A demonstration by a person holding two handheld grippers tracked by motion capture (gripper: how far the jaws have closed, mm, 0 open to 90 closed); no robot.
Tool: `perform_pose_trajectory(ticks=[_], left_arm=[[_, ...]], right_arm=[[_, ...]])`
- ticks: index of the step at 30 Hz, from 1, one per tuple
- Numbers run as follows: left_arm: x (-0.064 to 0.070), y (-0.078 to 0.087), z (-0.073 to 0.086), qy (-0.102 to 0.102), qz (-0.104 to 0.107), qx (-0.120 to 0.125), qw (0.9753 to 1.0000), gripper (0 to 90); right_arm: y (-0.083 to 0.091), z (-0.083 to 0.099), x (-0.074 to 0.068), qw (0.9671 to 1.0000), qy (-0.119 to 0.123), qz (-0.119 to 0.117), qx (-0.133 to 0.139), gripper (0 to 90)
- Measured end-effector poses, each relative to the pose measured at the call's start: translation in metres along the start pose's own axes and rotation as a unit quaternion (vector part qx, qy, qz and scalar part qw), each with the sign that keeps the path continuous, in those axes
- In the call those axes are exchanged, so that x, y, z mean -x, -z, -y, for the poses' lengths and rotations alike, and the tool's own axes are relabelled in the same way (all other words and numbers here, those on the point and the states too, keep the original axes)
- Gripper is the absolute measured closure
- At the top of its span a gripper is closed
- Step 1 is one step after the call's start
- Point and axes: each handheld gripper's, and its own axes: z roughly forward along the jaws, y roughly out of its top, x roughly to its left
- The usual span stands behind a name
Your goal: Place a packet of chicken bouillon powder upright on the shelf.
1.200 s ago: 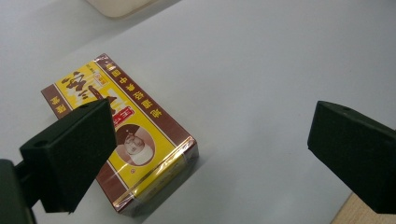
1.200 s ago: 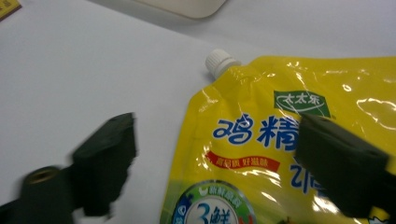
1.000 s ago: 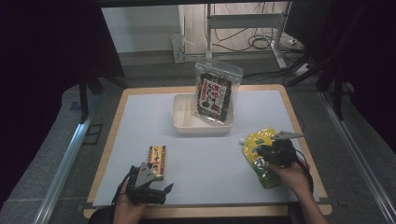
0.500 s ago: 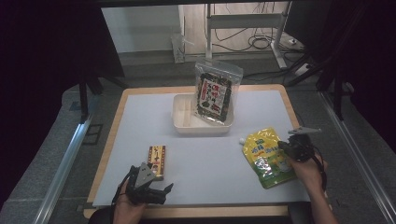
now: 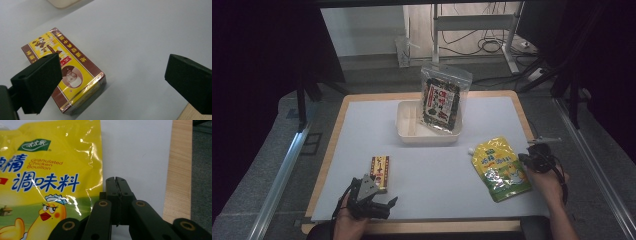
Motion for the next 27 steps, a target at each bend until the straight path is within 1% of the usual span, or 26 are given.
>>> perform_pose_trajectory(ticks=[1,3,7,8,10,11,13,14,17,18,20,22,25,27], left_arm=[[0.000,0.000,0.000,0.000,0.001,0.000,1.0000,1.2],[0.000,0.000,0.000,-0.001,0.001,-0.001,1.0000,1.1],[0.000,-0.001,0.000,-0.001,0.002,-0.002,1.0000,1.2],[0.001,-0.001,0.000,-0.001,0.001,-0.002,1.0000,1.2],[0.001,-0.001,0.000,-0.001,0.001,-0.003,1.0000,1.2],[0.001,-0.002,0.000,-0.002,0.002,-0.003,1.0000,1.2],[0.001,-0.002,0.000,-0.002,0.002,-0.004,1.0000,1.1],[0.001,-0.002,0.000,-0.002,0.002,-0.004,1.0000,1.2],[0.001,-0.002,0.000,0.000,0.001,-0.002,1.0000,1.1],[0.001,-0.001,0.000,0.000,0.001,-0.002,1.0000,1.2],[0.001,-0.001,0.000,-0.001,0.001,-0.003,1.0000,1.2],[0.001,-0.001,0.000,-0.001,0.000,-0.003,1.0000,1.2],[0.001,-0.001,0.000,-0.002,0.001,-0.003,1.0000,1.2],[0.001,-0.001,0.000,-0.001,0.000,-0.003,1.0000,1.2]], right_arm=[[-0.001,0.000,0.000,1.0000,0.001,-0.005,-0.003,89.8],[-0.003,0.000,-0.001,1.0000,0.002,-0.007,-0.007,89.8],[-0.003,0.000,0.000,0.9999,-0.003,-0.013,-0.008,90.0],[-0.003,0.000,0.000,0.9997,-0.008,-0.019,-0.011,90.0],[-0.003,0.000,0.000,0.9997,-0.007,-0.021,-0.011,90.0],[-0.003,0.000,-0.003,0.9995,-0.005,-0.027,-0.012,90.0],[-0.003,0.000,-0.004,0.9995,-0.003,-0.030,-0.013,90.0],[-0.003,0.000,-0.008,0.9991,0.002,-0.039,-0.015,90.0],[-0.003,0.000,-0.012,0.9989,0.008,-0.043,-0.018,90.0],[-0.002,0.000,-0.017,0.9984,0.015,-0.050,-0.021,90.0],[-0.002,0.000,-0.021,0.9980,0.020,-0.055,-0.023,90.0],[-0.001,0.001,-0.024,0.9974,0.022,-0.063,-0.026,90.0],[0.001,0.003,-0.029,0.9962,0.020,-0.079,-0.030,90.0],[0.004,0.005,-0.032,0.9961,0.022,-0.080,-0.029,90.0]])
